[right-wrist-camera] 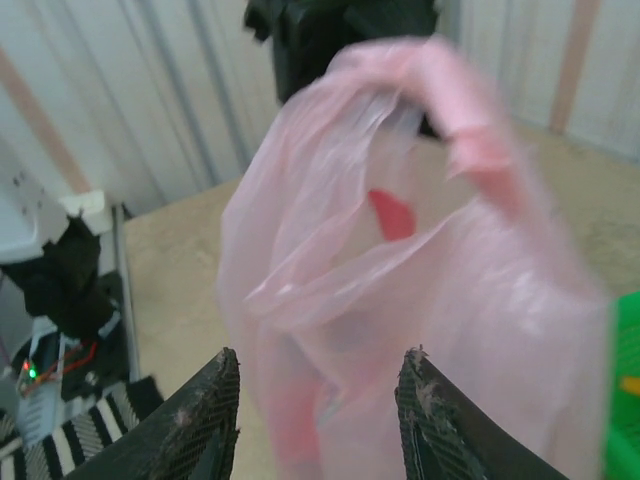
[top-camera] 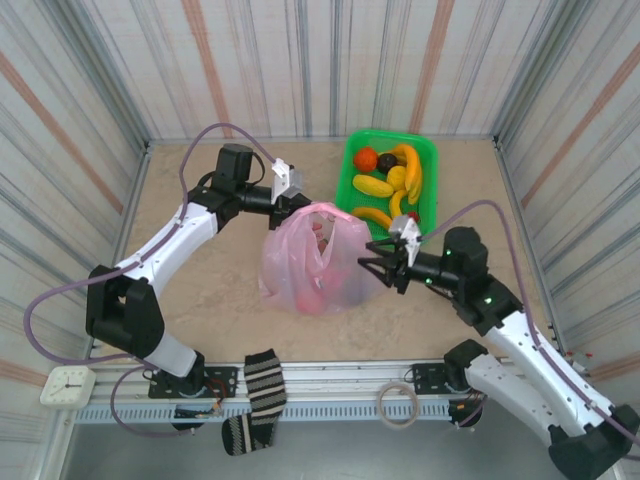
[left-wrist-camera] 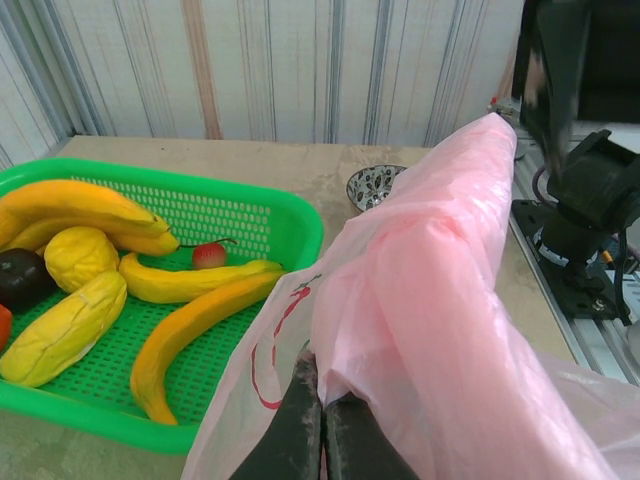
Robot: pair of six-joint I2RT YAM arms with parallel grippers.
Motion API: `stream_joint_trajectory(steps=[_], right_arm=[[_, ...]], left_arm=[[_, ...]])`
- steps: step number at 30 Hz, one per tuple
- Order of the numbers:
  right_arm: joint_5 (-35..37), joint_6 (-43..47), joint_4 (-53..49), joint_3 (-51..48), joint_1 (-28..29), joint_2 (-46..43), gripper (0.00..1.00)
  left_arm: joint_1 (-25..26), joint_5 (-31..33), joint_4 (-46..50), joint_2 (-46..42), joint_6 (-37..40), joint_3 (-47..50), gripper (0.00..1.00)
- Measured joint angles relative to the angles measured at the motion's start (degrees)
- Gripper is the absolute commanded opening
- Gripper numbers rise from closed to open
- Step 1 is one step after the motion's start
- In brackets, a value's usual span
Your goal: Place the fake fruits into the plastic bag and tie a complex knot
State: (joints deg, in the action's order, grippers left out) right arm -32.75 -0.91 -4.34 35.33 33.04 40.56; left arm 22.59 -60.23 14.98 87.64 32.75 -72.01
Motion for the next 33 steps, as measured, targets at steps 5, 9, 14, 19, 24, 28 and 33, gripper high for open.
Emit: stream_joint_trajectory(steps=[5,9,14,19,24,28,33], right_arm=[[3.4,1.8,8.6,-3.1,3.0,6.2,0.38],[7.2,3.4,13.8,-3.1,3.0,10.0,0.35],[10.8,4.6,19.5,-3.1,2.6,12.0,0.28],[13.9,5.1,22.8,-3.1,2.3,13.9,0.27],[15.3,6.0,24.8,-3.1,1.7,13.9,0.27],[15.4,6.1,26.3,-3.1,1.4,14.6,0.27],[15.2,6.5,26.8,-2.7,1.4,15.8,0.28]], left_arm=[[0.0,-0.1,0.2,0.0,0.0,0.0,0.0],[0.0,-0.2,0.2,0.0,0.0,0.0,0.0],[0.0,-0.2,0.2,0.0,0.0,0.0,0.0],[0.0,-0.2,0.3,0.0,0.0,0.0,0.0],[0.0,-0.2,0.4,0.0,0.0,0.0,0.0],[0.0,-0.3,0.9,0.0,0.0,0.0,0.0],[0.0,-0.4,1.5,0.0,0.0,0.0,0.0]])
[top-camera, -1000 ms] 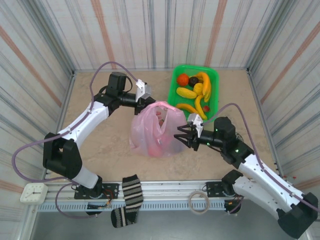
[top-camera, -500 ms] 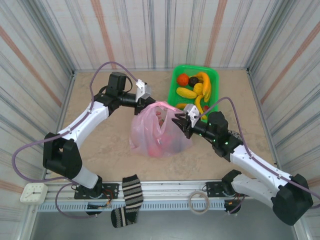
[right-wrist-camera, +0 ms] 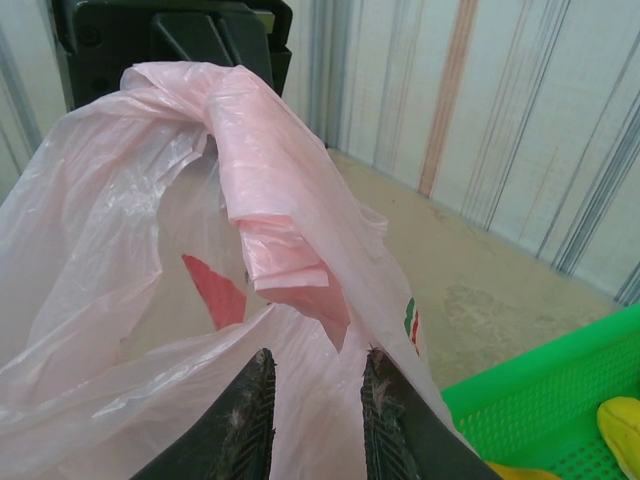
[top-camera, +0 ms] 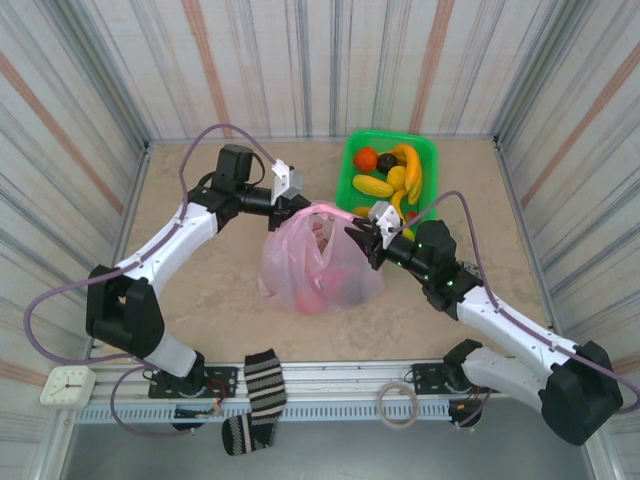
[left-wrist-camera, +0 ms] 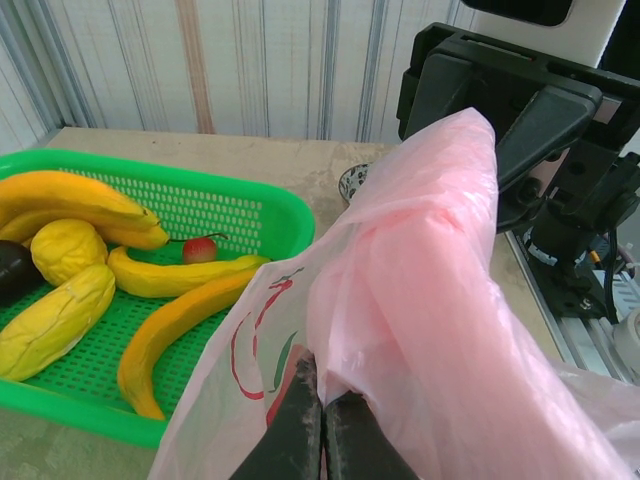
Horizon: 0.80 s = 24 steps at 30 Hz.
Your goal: Place the fake fruits into the plastic bag and tie a complex knot
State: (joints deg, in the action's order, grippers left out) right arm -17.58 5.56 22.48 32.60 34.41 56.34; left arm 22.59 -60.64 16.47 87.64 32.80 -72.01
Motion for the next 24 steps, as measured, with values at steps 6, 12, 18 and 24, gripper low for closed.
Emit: stream_joint_trajectory(steps=[6,12,18,24], right_arm=[[-0.2,1.1,0.7,2.2,0.0,1.1,0.27],[-0.3,1.7,1.1,2.5,0.0,1.9,0.19],[-0.5,2.1,1.1,2.5,0.0,1.9,0.17],[-1.7,2.1,1.1,2.9,0.0,1.9,0.17]], left_arm=[[0.0,0.0,0.0,0.0,0.0,0.0,0.0],[0.0,0.0,0.0,0.0,0.0,0.0,0.0],[0.0,-0.4,0.2,0.0,0.1,0.0,0.0],[0.0,-0.5,0.3,0.0,0.1,0.0,0.0]])
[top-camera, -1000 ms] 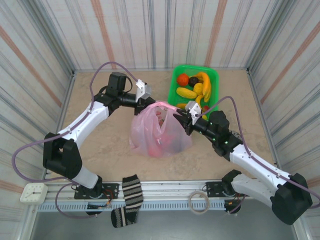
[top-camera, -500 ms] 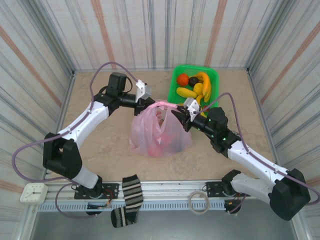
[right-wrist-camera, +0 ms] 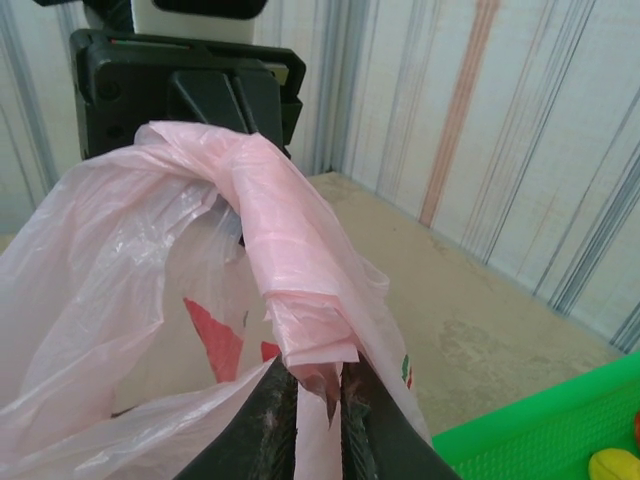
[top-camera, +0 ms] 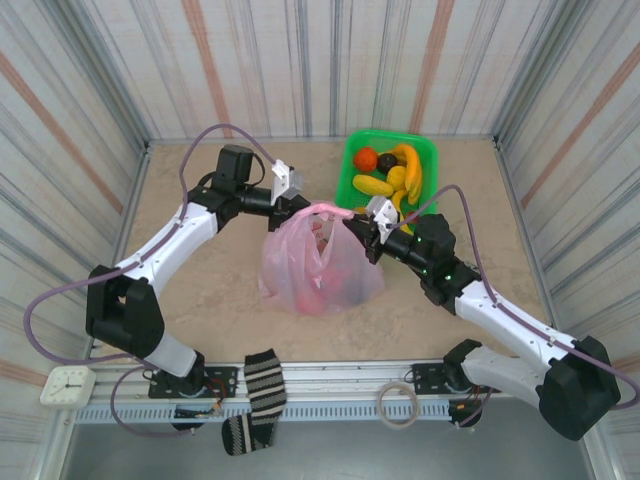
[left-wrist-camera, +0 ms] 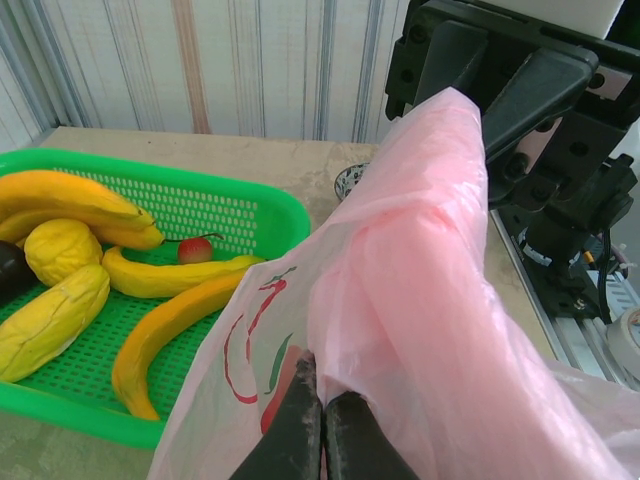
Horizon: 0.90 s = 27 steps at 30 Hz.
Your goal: Place the fake fruits into the plastic bag and tie a complex knot
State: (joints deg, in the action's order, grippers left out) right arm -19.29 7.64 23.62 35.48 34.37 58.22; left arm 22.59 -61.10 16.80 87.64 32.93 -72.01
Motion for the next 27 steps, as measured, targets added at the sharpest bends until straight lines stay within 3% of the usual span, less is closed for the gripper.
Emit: stream_joint_trajectory(steps=[6,12,27], right_arm=[[-0.3,0.0,0.4,1.0,0.0,0.0,0.16],[-0.5,-0.1,0.3,1.2,0.0,0.0,0.0],[0.3,-1.6,-11.4,1.2,0.0,-6.2,0.0]], left_arm=[[0.0,0.0,0.1,0.0,0.1,0.0,0.0],[0.0,0.1,0.1,0.0,0.1,0.0,0.0],[-1.8,5.2,-5.4,-3.3,-5.2,3.1,0.0]])
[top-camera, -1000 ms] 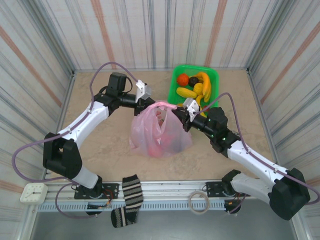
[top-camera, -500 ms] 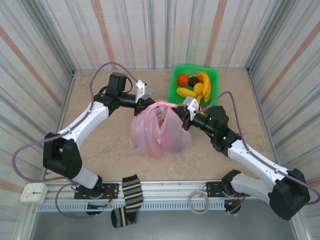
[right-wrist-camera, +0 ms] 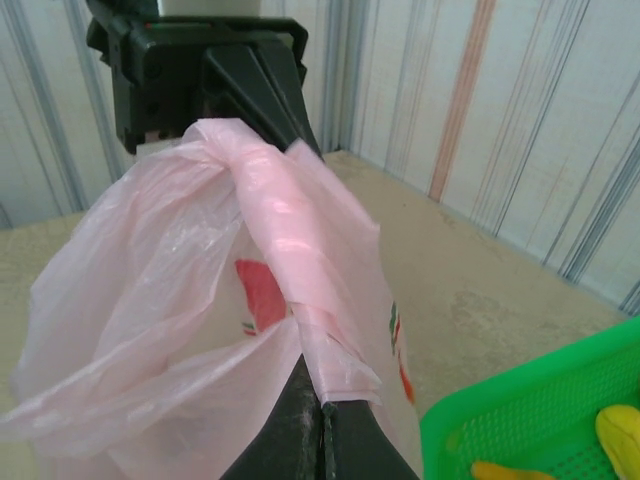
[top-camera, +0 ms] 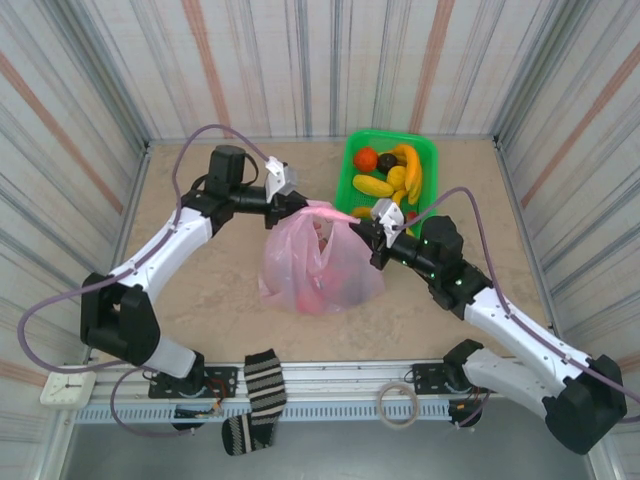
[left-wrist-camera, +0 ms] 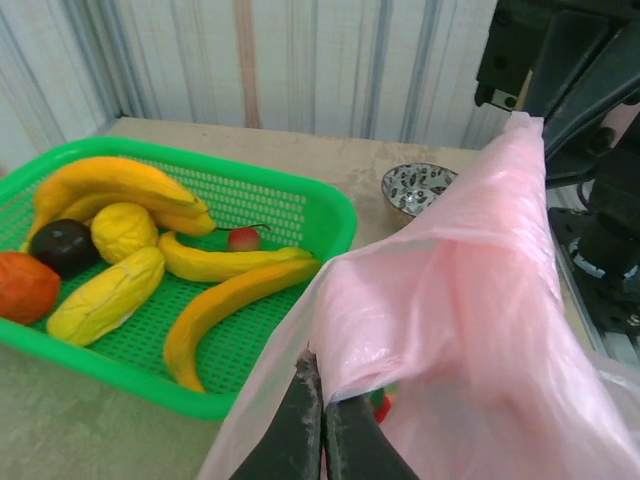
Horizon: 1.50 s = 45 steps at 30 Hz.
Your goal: Place the fake fruits into the plastic bag and tie a complex knot
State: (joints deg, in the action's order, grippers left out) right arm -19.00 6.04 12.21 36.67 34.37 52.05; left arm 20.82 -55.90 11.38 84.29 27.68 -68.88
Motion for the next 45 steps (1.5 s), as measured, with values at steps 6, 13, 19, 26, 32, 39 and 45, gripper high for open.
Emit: stream_joint_trajectory(steps=[6,13,19,26,32,39,45], right_arm=[[3.4,-2.4,-8.5,0.9,0.0,-2.9,0.0],[9.4,-5.5,-15.1,1.4,0.0,-3.9,0.0],[13.2,-7.2,-18.0,1.8,0.0,-3.9,0.0],[15.0,-10.0,-18.8,1.8,-1.2,-3.6,0.0],[16.2,-13.2,-19.5,1.8,-2.4,-3.1,0.0],[16.1,-17.8,-19.6,1.1,-4.2,-3.1,0.0],[15.3,-21.7,-19.7,0.0,-6.6,-2.9,0.0]], left_arm=[[-1.3,2.5,-3.7,-3.8,-3.0,3.3,0.0],[-1.3,10.2,-6.6,-8.6,-5.7,8.9,0.0],[-1.3,18.2,-8.8,-13.7,-8.2,14.2,0.0],[-1.2,27.5,-9.6,-19.7,-12.0,18.9,0.0],[-0.7,35.0,-9.2,-24.7,-15.1,23.2,0.0],[-0.5,41.8,-8.5,-29.3,-19.3,27.6,0.0],[-2.2,44.4,-8.2,-31.3,-24.0,30.9,0.0]])
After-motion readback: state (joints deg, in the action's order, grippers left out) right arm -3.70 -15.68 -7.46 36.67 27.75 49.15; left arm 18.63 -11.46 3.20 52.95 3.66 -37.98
